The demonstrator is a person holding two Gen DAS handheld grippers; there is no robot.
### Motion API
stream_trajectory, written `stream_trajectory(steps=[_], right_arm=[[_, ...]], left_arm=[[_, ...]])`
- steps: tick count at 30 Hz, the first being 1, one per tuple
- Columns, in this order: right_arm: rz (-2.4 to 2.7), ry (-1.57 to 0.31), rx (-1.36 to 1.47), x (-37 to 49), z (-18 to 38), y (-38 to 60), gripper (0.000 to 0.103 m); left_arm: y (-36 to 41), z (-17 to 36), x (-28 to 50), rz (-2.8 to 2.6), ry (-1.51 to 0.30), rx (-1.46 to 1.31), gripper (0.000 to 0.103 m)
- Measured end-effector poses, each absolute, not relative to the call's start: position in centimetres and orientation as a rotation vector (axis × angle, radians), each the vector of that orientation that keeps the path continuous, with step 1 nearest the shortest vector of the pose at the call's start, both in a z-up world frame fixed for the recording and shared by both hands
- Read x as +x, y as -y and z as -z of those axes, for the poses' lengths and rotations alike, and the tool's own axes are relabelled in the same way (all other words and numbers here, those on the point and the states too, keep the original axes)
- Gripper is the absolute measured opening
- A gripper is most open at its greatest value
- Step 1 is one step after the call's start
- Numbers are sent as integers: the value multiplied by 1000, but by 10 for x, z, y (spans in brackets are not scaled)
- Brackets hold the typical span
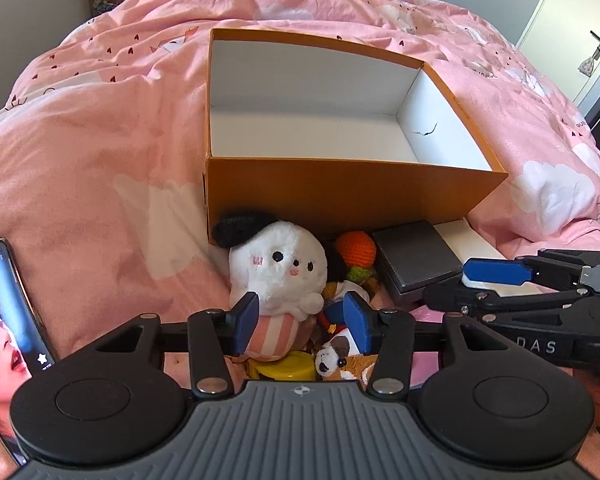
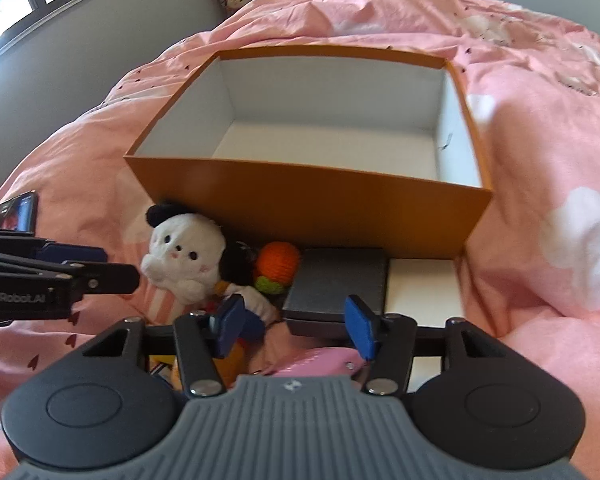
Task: Organize objects
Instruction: 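Grasp the white dog plush with left gripper while right gripper grasps brown dog plush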
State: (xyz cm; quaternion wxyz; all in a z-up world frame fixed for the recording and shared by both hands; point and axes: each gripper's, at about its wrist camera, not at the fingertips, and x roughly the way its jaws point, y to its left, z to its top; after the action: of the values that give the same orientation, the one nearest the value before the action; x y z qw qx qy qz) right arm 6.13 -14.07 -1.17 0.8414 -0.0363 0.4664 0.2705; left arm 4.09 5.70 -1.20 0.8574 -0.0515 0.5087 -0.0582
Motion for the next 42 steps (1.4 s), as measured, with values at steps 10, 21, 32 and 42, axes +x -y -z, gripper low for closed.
stream_trajectory(steps=[10,21,32,42], right_arm=[[-707,-1170,-138,77,41,90,54],[-704,-1310,-142,95,70,75,59],[-708,-1432,-26,114,92,75,56],[-758,-1334,-44,106,55,82,42]], left_arm=[[-61,45,67,126,-1148,-48,69],[-58,72,81,135,-1180,-31,80],[-66,79,83,141,-1178,-84,76],[-75,32,54,94,-1082,-110,72]])
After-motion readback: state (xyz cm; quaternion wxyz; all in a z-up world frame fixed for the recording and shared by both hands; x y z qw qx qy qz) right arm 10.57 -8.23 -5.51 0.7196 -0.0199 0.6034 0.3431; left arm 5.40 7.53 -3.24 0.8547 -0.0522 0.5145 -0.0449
